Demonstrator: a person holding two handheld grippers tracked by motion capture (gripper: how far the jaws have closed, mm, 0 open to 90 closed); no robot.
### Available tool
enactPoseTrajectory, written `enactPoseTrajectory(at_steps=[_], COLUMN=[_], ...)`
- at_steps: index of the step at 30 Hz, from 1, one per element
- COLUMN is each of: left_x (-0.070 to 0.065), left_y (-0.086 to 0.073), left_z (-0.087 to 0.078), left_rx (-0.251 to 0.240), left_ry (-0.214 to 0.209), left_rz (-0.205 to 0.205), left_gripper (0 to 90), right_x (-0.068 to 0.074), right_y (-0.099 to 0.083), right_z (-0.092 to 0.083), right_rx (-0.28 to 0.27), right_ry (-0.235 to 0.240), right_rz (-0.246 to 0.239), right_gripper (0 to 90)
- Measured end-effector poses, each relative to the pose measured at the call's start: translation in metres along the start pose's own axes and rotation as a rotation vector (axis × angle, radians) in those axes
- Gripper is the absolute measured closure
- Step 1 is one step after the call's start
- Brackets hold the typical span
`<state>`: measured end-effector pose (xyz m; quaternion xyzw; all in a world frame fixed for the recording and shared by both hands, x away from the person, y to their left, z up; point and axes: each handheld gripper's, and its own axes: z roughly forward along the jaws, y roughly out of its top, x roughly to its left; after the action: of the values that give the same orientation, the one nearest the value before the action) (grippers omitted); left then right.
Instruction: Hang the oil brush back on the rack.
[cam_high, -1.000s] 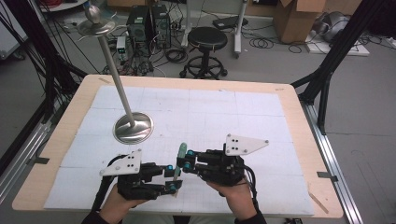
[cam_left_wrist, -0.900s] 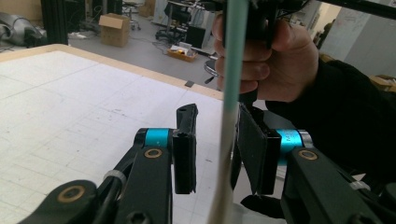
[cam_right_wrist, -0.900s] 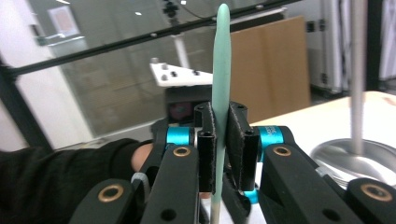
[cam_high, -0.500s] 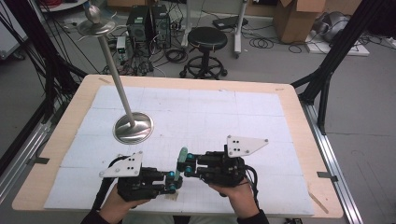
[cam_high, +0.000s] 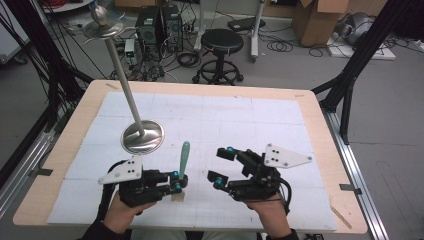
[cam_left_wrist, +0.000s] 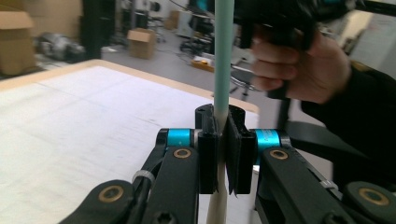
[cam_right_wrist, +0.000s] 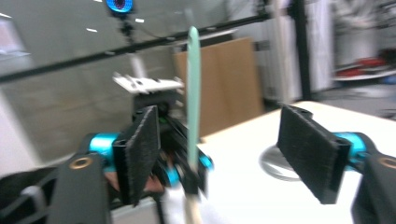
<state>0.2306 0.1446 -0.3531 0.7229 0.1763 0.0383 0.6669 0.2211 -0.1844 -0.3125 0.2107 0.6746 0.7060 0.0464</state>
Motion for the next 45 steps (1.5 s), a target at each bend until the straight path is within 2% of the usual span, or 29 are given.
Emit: enactPoseTrajectory(at_steps=[3, 4, 5, 8, 11, 12, 13, 15, 16, 17, 18, 20, 21, 22, 30, 45], left_x=[0.010, 0.010, 0.017, 0.025, 0.042, 0.042, 0.050, 0.057, 0.057, 0.063, 0.063, 0.072, 0.072, 0.076, 0.088, 0.097], left_y=[0.013, 0.013, 0.023, 0.033, 0.055, 0.055, 0.065, 0.074, 0.074, 0.082, 0.082, 0.093, 0.093, 0.099, 0.114, 0.114], left_z=[-0.007, -0.007, -0.012, -0.018, -0.030, -0.030, -0.036, -0.041, -0.041, -0.046, -0.046, -0.052, -0.052, -0.055, -0.059, -0.060], left_rx=[-0.033, -0.033, -0.052, -0.074, -0.105, -0.105, -0.120, -0.129, -0.129, -0.122, -0.122, -0.132, -0.132, -0.132, -0.142, -0.145], left_ry=[0.055, 0.055, 0.094, 0.132, 0.229, 0.229, 0.274, 0.313, 0.313, 0.352, 0.352, 0.395, 0.395, 0.418, 0.453, 0.484], left_rz=[0.003, 0.003, 0.008, 0.014, 0.013, 0.013, 0.012, 0.014, 0.014, 0.016, 0.016, 0.011, 0.011, 0.009, -0.002, -0.031], left_gripper=[83.9, 83.9, 83.9, 83.9, 84.0, 84.0, 84.0, 84.1, 84.0, 84.1, 84.1, 84.1, 84.1, 84.1, 84.1, 84.2], right_x=[0.000, 0.000, -0.002, -0.004, -0.007, -0.007, -0.009, -0.011, -0.011, -0.014, -0.014, -0.018, -0.018, -0.019, -0.020, -0.019], right_y=[0.002, 0.002, 0.002, 0.000, -0.003, -0.003, -0.006, -0.009, -0.009, -0.012, -0.012, -0.015, -0.015, -0.016, -0.017, -0.016], right_z=[-0.017, -0.017, -0.027, -0.038, -0.044, -0.044, -0.046, -0.048, -0.048, -0.049, -0.049, -0.052, -0.052, -0.054, -0.055, -0.057], right_rx=[0.016, 0.016, 0.032, 0.066, 0.093, 0.093, 0.103, 0.107, 0.107, 0.107, 0.107, 0.105, 0.105, 0.108, 0.112, 0.095], right_ry=[-0.114, -0.114, -0.183, -0.259, -0.308, -0.308, -0.320, -0.323, -0.323, -0.326, -0.326, -0.334, -0.334, -0.337, -0.339, -0.338], right_rz=[-0.060, -0.060, -0.106, -0.147, -0.172, -0.172, -0.180, -0.170, -0.170, -0.164, -0.164, -0.157, -0.157, -0.156, -0.157, -0.150], right_gripper=[22.2, 22.2, 21.2, 21.2, 20.9, 20.9, 20.9, 20.9, 20.9, 20.8, 20.8, 20.2, 20.2, 20.2, 20.2, 20.2])
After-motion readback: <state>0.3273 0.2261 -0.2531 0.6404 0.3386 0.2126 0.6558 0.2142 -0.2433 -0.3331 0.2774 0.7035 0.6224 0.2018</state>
